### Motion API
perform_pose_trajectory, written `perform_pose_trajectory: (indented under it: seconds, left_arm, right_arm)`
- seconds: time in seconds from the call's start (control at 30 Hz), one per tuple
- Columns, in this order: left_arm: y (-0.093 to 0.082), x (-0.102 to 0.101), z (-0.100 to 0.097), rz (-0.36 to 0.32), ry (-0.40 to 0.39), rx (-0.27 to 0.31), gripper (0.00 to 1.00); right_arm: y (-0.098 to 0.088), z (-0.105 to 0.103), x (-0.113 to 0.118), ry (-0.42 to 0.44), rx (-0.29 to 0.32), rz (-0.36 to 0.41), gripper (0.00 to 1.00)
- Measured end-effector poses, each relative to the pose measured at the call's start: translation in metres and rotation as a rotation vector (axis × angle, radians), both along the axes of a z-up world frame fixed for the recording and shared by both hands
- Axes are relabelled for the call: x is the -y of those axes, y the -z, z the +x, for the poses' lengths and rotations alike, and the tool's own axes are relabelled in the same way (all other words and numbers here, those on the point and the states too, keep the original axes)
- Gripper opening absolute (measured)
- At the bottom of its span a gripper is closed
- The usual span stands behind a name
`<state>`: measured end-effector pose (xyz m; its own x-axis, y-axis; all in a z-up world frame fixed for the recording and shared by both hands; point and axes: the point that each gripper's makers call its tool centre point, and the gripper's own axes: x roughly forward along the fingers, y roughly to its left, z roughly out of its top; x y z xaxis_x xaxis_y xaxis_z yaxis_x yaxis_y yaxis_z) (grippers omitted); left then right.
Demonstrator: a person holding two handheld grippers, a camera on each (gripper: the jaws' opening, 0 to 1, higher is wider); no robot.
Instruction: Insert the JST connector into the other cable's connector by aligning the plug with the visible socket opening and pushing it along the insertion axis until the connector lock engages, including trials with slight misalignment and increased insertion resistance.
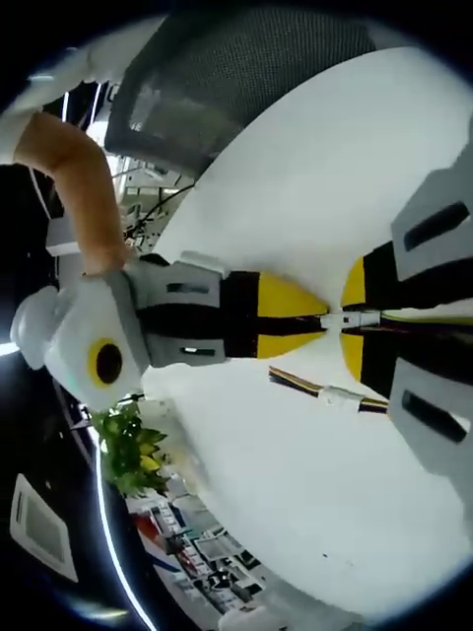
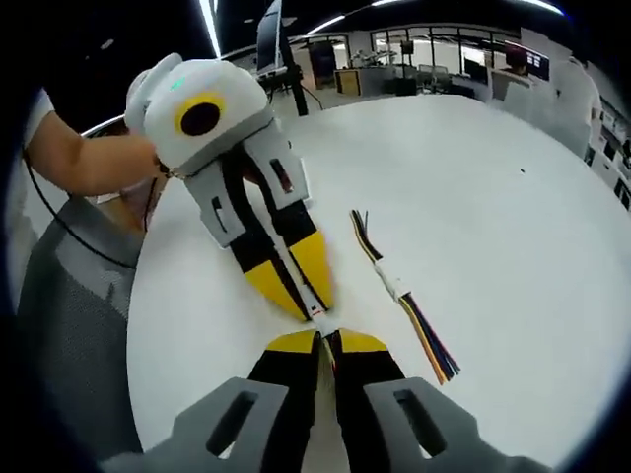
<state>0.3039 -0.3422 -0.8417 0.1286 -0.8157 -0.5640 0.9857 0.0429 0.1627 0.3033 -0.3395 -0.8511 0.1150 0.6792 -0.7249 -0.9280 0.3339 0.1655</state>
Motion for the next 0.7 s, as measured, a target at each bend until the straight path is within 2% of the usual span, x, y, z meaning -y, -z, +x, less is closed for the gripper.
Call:
perform_pose_trajectory:
  seconds: [0.23,0.33,0.47,0.63,0.7]
  left_arm:
    - [-0.001,0.0,0.001,-0.006,-0.003,0.002,0.0]
    - [-0.005,-0.001,0.002,-0.024,-0.021,-0.015,0.01]
    - [-0.008,-0.008,0.004,-0.019,-0.057,-0.028,0.12]
    - [0.002,-0.022,0.001,0.016,-0.069,-0.034,0.09]
    - [0.001,-0.023,0.0,0.004,-0.067,-0.035,0.01]
  right_arm:
    - [-0.001,0.001,0.0,-0.005,0.019,0.005,0.03]
    - [-0.003,0.001,0.0,-0.005,0.024,0.021,0.03]
    - [-0.004,0.002,0.0,-0.011,0.032,0.028,0.03]
    - [-0.003,-0.001,0.001,-0.008,0.028,0.032,0.03]
    - [-0.002,-0.002,0.0,-0.007,0.028,0.026,0.03]
